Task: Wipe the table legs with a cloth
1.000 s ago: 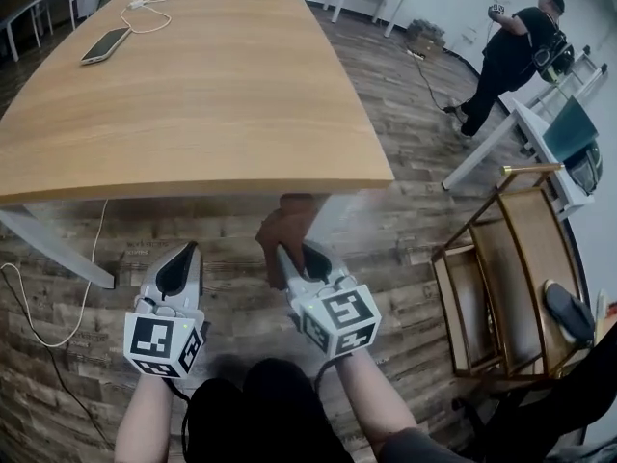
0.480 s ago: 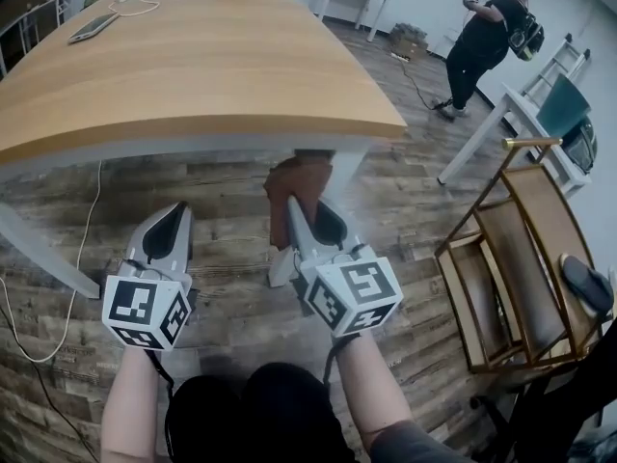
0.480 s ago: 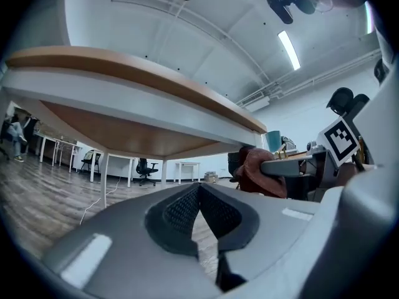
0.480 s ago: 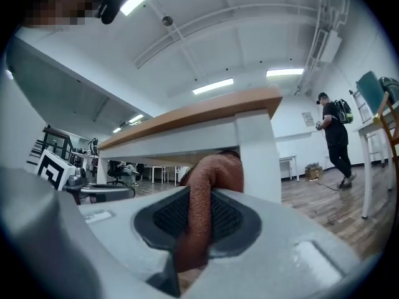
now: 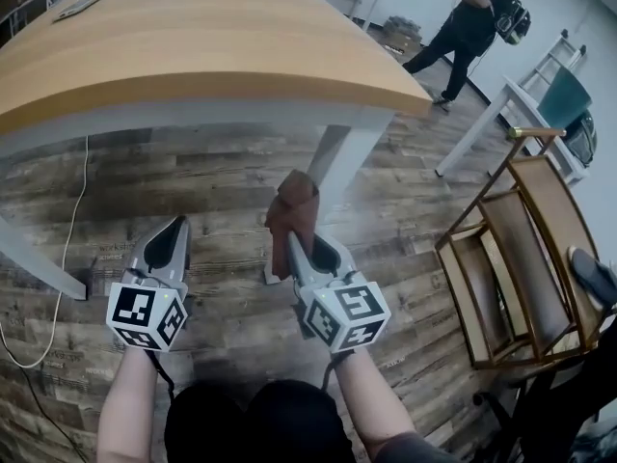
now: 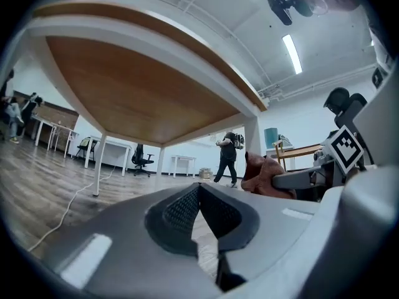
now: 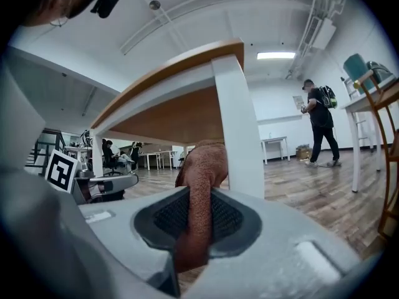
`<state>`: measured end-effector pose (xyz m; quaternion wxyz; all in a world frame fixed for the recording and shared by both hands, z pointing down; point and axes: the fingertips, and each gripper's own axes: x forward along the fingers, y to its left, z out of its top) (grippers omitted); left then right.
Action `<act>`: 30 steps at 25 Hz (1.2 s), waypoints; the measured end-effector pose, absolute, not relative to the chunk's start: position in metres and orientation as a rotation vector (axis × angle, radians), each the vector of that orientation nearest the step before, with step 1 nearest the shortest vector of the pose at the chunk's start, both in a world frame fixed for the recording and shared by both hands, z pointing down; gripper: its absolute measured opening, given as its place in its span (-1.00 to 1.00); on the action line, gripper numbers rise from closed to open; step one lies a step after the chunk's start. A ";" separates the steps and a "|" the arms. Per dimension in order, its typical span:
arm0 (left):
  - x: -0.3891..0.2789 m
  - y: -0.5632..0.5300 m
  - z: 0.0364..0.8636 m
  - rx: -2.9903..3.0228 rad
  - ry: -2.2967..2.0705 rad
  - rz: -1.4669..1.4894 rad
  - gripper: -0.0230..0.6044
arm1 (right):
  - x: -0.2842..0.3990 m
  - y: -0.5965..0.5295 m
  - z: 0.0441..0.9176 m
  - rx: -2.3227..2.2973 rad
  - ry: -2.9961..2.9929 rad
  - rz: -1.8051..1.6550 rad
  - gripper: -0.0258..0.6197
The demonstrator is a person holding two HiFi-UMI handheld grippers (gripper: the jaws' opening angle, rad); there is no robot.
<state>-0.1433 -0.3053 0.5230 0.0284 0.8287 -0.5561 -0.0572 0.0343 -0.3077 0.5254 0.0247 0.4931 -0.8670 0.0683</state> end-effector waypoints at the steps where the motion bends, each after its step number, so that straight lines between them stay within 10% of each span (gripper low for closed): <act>1: -0.142 -0.308 0.534 2.545 -1.702 -0.202 -0.87 | 0.037 -0.309 0.541 1.527 -2.671 0.232 -0.73; 30: -0.166 -0.293 0.794 2.185 -1.731 0.148 -0.87 | 0.052 -0.321 0.886 1.410 -2.239 0.683 -0.73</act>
